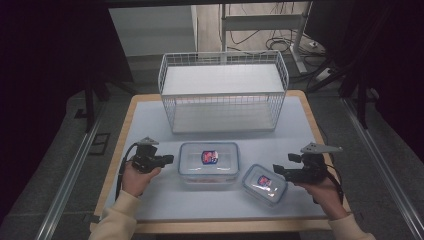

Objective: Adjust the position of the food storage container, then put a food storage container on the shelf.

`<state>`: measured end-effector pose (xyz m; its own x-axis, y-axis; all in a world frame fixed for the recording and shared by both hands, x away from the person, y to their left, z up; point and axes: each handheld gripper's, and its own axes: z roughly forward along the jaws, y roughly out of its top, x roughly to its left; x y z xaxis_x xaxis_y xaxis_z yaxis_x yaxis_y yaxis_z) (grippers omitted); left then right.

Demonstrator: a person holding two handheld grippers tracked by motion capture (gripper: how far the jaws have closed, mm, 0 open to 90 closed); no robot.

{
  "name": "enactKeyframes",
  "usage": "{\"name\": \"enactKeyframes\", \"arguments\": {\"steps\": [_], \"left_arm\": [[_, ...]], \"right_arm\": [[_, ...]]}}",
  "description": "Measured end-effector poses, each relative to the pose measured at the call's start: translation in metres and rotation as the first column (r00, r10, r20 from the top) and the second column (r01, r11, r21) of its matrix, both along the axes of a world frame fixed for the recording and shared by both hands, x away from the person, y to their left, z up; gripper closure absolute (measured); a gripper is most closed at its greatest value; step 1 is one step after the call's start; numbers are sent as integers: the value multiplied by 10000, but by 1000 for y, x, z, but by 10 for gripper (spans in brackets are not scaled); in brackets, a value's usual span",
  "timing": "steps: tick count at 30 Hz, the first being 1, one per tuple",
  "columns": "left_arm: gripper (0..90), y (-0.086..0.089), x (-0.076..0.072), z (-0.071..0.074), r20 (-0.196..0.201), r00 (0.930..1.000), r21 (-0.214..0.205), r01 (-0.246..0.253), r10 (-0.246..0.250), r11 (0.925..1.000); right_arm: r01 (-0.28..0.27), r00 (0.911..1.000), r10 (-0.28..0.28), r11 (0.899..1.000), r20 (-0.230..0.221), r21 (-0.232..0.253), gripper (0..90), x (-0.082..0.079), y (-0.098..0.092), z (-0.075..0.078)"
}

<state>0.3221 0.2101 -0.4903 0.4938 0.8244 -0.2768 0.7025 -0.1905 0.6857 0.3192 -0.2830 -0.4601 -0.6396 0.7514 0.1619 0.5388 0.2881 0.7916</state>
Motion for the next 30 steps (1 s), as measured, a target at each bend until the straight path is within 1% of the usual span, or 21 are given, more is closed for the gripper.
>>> {"name": "enactKeyframes", "arguments": {"steps": [1,2,4,5,6,7,8,10,12,13,14,15,18,19,20,21,23,24,26,28,30], "left_arm": [[824,1,-1,1,81,9999,6,-69,69,10000],[774,1,-2,2,112,9999,3,-91,91,10000],[671,1,-4,3,166,9998,-130,-105,107,9999],[590,1,-4,4,174,9997,-253,-189,194,9995],[477,1,-5,6,104,9997,-365,-238,242,9990],[381,2,-5,7,-82,9996,-501,-265,261,9984],[296,3,-5,8,-168,9993,-650,-336,326,9973],[226,5,-6,10,-153,9986,-742,-511,501,9959],[169,6,-6,11,-318,9987,-953,-430,401,9945],[156,7,-6,12,-377,9987,-1127,-393,352,9929],[150,7,-5,12,-416,9986,-1183,-373,326,9923],[145,6,-4,12,-509,9984,-1210,-310,250,9922],[135,3,-1,11,-594,9982,-1277,-161,85,9917],[133,0,1,11,-674,9977,-1336,-53,-38,9910],[130,0,1,10,-692,9976,-1373,-28,-68,9905],[129,-3,3,10,-744,9972,-1411,-3,-103,9900],[126,-8,8,8,-823,9965,-1199,21,-121,9928],[122,-10,10,6,-895,9958,-1178,63,-170,9930],[120,-15,14,2,-1104,9934,-1240,175,-313,9921],[117,-17,18,-2,-1295,9907,-1206,251,-408,9924],[117,-19,21,-5,-1450,9881,-1292,326,-514,9911]], "right_arm": [[10,10000,-10,10000,-30,-19,203,0,1,0],[-11,10000,11,10000,-21,-70,203,1,3,0],[-76,10000,76,9999,-41,-99,201,2,5,0],[-113,9999,112,9999,-50,-125,199,2,6,0],[-149,9999,148,9998,-81,-101,196,2,7,0],[-205,9997,204,9998,-155,-68,190,2,9,1],[-262,9995,262,9997,-194,-17,184,3,10,0],[-478,9984,480,9988,-288,78,172,4,14,1],[-700,9969,703,9975,-340,98,152,5,21,4],[-769,9963,774,9969,-361,158,148,5,23,5],[-842,9956,852,9961,-392,248,141,5,26,6],[-889,9950,903,9955,-427,328,136,6,29,6],[-923,9926,979,9927,-714,779,130,9,38,7],[-1000,9915,1063,9915,-749,829,129,10,42,8],[-1022,9898,1094,9916,-918,799,128,12,48,9],[-1055,9888,1129,9914,-978,779,128,13,50,9],[-1200,9856,1275,9902,-1115,720,127,16,60,10],[-1281,9837,1355,9894,-1185,678,127,17,65,11],[-1401,9809,1466,9884,-1279,587,128,21,73,11],[-1503,9782,1551,9876,-1381,452,128,25,81,12],[-1524,9774,1559,9877,-1431,352,130,29,87,12]]}}
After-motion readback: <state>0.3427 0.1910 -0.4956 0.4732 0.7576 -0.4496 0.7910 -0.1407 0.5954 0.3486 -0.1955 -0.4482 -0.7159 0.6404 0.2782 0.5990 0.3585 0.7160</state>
